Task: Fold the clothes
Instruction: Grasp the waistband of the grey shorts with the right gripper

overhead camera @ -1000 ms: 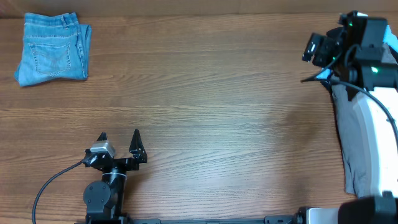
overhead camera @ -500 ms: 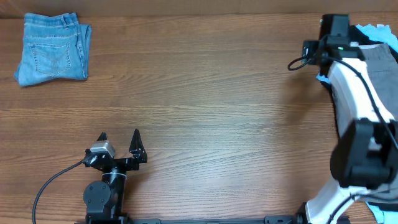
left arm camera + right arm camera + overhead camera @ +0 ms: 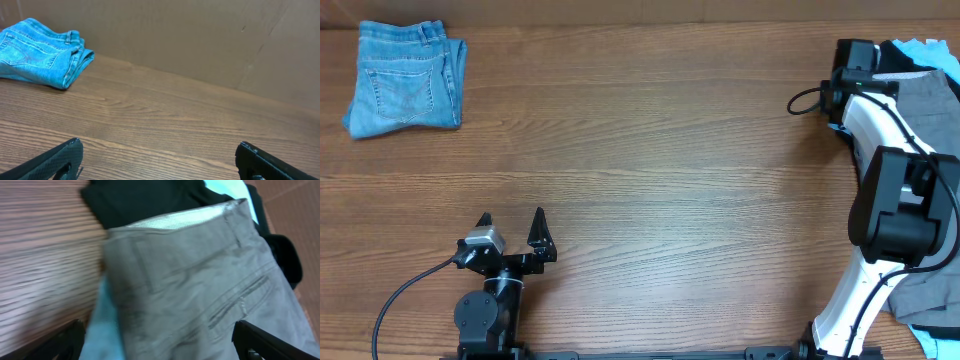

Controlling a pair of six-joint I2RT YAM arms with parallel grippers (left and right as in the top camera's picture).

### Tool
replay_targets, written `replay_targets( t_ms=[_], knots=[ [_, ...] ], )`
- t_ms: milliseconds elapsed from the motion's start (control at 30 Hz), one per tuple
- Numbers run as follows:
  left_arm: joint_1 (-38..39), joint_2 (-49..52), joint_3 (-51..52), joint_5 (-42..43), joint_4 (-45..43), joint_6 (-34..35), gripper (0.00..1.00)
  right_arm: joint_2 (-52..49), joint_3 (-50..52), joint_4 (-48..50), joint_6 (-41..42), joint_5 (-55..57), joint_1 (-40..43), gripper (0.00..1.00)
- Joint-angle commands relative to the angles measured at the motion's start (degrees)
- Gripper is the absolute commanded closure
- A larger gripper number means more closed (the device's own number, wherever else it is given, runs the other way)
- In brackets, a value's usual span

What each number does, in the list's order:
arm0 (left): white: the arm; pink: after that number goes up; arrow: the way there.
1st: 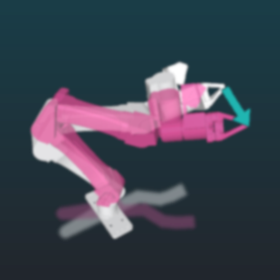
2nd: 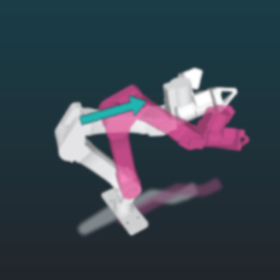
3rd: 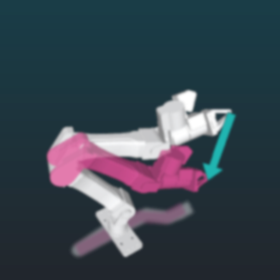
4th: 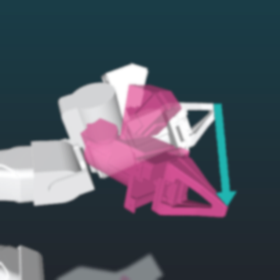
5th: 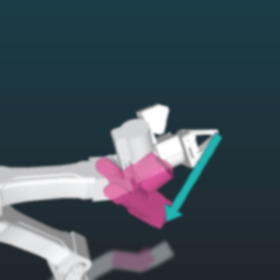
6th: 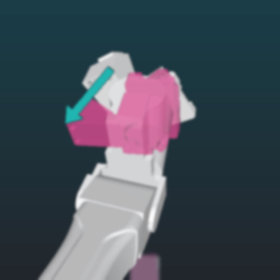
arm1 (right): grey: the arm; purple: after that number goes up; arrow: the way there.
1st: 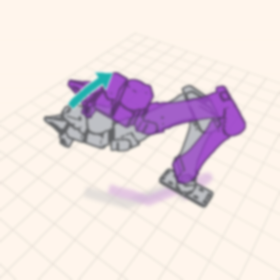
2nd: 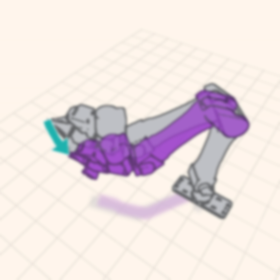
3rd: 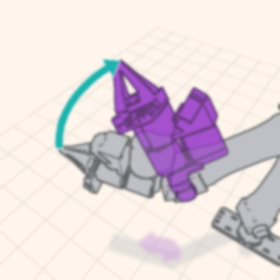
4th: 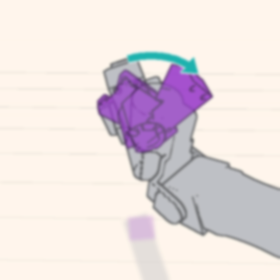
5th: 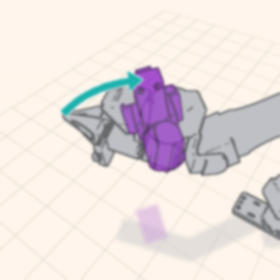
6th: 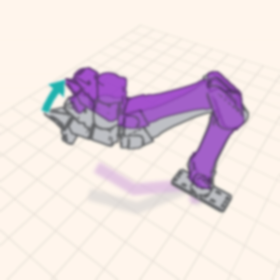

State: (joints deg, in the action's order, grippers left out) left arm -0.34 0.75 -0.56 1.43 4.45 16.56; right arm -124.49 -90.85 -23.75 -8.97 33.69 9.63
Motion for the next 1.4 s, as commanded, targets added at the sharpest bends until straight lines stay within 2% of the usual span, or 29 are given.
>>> replay_targets(
  t_ms=[0, 267, 567, 833, 933, 1367],
  knots=[
    [0.33, -0.48, 0.28, -0.39, -0.07, 0.17, 0.00, 0.04, -1.64, 0.74, -0.22, -0.50, 1.22, 0.02],
    [0.33, -0.48, 0.28, -0.39, -0.07, 0.17, 0.00, -0.42, -1.62, 0.42, -0.61, -5.31, 1.33, 0.02],
    [0.33, -0.48, 0.28, -0.39, -0.07, 0.17, 0.00, -3.48, -1.62, 1.05, -0.48, -4.59, 1.33, 0.01],
    [0.33, -0.50, 0.28, -0.39, -0.07, 0.17, 0.00, -3.52, -1.62, 2.56, -0.46, -4.61, 1.40, 0.14],
    [0.33, -0.50, 0.28, -0.39, -0.07, 0.17, 0.00, -3.54, -1.62, 3.02, -0.46, -4.61, 1.44, 0.16],
    [0.33, -0.50, 0.28, -0.39, -0.07, 0.17, 0.00, -3.65, -1.40, 3.98, -0.46, -5.40, 3.78, 0.11]
  ],
)
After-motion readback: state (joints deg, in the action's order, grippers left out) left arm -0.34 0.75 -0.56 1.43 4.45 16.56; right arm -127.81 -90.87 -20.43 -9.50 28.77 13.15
